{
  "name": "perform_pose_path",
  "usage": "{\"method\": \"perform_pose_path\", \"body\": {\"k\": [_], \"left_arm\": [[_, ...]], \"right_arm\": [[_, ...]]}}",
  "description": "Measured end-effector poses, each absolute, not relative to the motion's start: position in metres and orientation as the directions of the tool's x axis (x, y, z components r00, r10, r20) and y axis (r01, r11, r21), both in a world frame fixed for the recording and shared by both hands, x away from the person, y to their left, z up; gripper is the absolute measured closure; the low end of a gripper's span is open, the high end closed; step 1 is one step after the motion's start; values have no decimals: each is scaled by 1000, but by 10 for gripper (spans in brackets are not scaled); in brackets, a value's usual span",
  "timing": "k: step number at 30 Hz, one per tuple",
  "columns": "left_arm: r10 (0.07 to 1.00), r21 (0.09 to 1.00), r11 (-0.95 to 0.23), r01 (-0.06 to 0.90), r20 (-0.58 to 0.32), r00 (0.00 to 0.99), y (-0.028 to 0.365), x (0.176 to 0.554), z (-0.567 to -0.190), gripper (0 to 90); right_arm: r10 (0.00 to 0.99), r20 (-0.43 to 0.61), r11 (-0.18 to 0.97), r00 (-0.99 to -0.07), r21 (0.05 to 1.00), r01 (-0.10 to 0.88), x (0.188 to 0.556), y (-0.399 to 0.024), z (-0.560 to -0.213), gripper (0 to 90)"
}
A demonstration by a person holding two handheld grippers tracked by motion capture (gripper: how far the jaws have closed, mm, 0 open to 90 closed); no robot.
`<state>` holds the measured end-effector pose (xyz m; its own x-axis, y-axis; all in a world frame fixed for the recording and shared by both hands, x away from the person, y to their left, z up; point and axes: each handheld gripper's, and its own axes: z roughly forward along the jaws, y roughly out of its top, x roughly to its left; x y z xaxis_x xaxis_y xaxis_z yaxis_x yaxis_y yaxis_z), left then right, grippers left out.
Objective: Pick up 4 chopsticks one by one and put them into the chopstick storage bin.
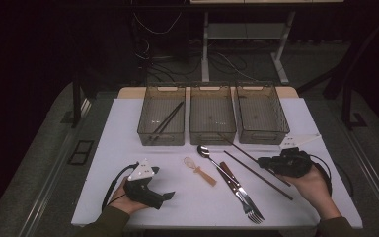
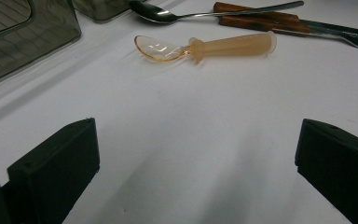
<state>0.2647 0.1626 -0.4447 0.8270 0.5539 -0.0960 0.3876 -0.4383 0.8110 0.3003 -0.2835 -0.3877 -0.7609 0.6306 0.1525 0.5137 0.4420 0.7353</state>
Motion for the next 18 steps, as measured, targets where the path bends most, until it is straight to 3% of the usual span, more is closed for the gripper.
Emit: {"method": "perform_pose_path", "body": {"k": [18], "left_arm": [[552, 822, -420, 384, -105, 828, 161, 265, -445, 0]], "right_arm": [[631, 171, 423, -757, 742, 520, 335, -232, -374, 851]]}}
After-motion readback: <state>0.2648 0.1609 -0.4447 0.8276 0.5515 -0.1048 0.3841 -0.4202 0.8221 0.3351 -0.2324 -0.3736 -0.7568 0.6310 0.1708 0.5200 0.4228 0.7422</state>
